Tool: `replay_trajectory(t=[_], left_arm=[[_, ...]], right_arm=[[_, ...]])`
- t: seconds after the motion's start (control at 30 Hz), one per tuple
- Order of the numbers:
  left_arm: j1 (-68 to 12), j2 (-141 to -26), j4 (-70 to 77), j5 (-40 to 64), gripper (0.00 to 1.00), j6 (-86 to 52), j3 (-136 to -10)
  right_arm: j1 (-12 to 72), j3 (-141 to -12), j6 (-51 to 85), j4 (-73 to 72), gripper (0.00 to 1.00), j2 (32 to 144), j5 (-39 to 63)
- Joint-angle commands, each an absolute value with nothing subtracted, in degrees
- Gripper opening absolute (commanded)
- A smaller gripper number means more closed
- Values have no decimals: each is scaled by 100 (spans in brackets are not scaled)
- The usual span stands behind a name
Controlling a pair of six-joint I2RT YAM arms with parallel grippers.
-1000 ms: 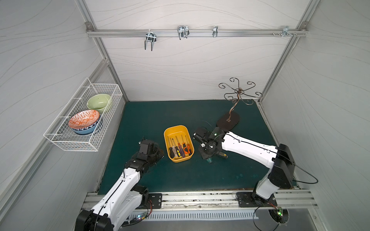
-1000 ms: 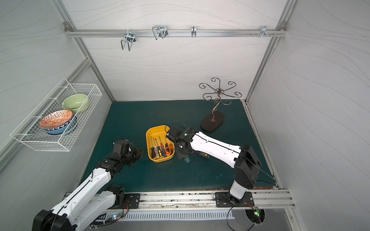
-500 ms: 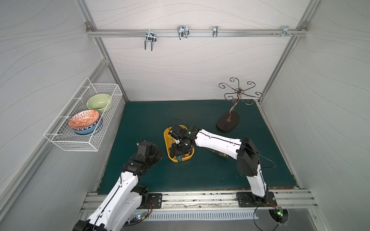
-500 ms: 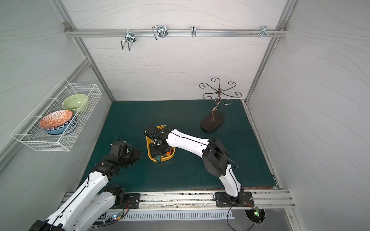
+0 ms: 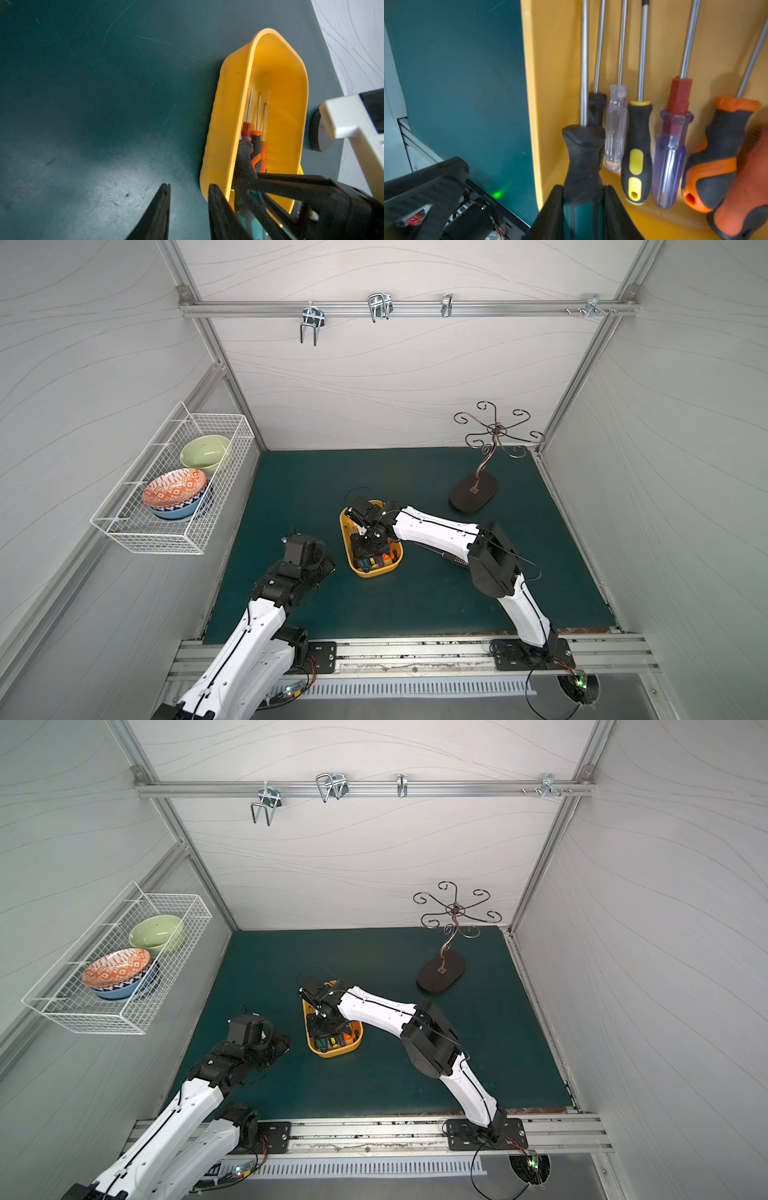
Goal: Put the screwdriver on the desktop into the storage box
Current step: Place the screwdriver in the storage box, then pick up the screwdriver from the center of the board.
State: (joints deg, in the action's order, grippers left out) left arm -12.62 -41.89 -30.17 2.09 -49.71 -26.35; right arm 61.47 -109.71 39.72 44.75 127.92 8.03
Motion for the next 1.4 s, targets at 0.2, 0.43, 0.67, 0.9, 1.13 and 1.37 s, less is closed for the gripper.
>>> replay_trajectory(t=[0.2,0.43,0.67,0.9,1.13,1.37], left_arm=[[-1222,-4285,-2818,246,34,-4986,-2840],[-1222,-4549,-2400,583,38,-4885,-2774],[-1280,-4892,-1927,772,41,-4797,-2828],[-1619,-5234,-1519,557,41,-4730,-2923],[-1740,-5557,-1666,350,42,-4739,-3041],[-1749,-5498,-1603,350,44,-4736,-3020]], right_arm=[[6026,-11145,4088,4243,4,13187,873],[6021,-11006,3981,4139,48,12891,867],[5840,-9816,3394,3589,54,11128,375],[5000,-7639,1813,3768,56,9275,307],[4333,-6546,738,4691,65,8708,-7],[3917,-6154,947,4564,67,8928,-272]])
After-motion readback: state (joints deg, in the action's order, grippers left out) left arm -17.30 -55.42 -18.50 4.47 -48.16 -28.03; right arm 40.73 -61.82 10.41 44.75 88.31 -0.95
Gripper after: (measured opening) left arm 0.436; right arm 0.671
